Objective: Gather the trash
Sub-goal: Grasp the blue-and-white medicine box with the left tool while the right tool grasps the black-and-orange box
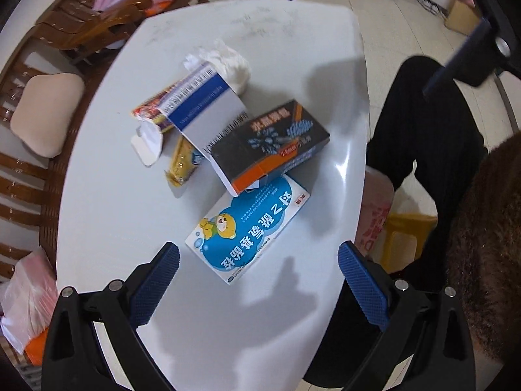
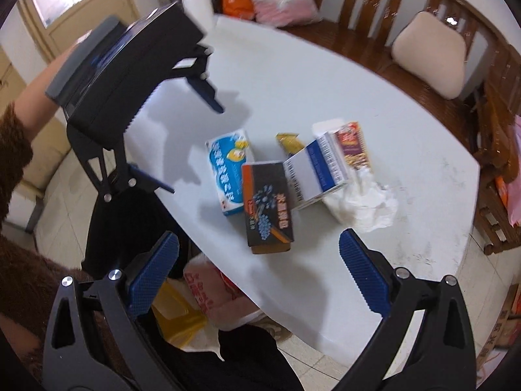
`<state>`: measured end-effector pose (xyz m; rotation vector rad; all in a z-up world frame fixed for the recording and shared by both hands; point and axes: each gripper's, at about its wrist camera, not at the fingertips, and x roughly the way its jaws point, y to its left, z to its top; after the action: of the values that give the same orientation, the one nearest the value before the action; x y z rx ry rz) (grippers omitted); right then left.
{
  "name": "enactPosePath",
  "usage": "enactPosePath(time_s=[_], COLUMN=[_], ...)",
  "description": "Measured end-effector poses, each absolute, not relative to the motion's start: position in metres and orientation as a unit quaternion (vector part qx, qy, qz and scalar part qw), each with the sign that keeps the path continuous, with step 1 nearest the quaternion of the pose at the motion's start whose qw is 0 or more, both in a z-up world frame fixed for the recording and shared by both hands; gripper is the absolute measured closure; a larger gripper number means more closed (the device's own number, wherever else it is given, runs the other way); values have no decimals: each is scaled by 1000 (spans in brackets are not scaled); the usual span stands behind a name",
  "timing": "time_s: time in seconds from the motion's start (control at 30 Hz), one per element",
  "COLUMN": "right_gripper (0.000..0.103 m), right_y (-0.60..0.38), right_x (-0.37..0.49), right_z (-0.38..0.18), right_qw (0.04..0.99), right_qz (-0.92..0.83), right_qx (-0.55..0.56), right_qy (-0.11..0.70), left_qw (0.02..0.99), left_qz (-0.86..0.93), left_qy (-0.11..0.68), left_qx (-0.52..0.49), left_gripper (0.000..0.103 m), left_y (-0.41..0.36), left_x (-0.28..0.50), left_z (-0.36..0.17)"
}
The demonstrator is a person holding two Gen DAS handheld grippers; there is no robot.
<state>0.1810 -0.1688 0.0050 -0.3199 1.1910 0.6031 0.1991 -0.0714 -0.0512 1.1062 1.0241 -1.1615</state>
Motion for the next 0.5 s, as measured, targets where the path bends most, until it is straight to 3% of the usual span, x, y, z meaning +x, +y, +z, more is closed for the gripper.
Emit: enactPosePath(time_s=[0.5], right_gripper=[7], right_y=[-151], right_x=[205], right_z=[-53], right_qw=[723], right_qz=[299], right_qx=[-148], right_qy=[605], left_qw=[533], left_qz=[-503], left_qy=[465], left_qx=[497], left_gripper=[8], left_y=[-91], left_x=[217], left_z=[-97])
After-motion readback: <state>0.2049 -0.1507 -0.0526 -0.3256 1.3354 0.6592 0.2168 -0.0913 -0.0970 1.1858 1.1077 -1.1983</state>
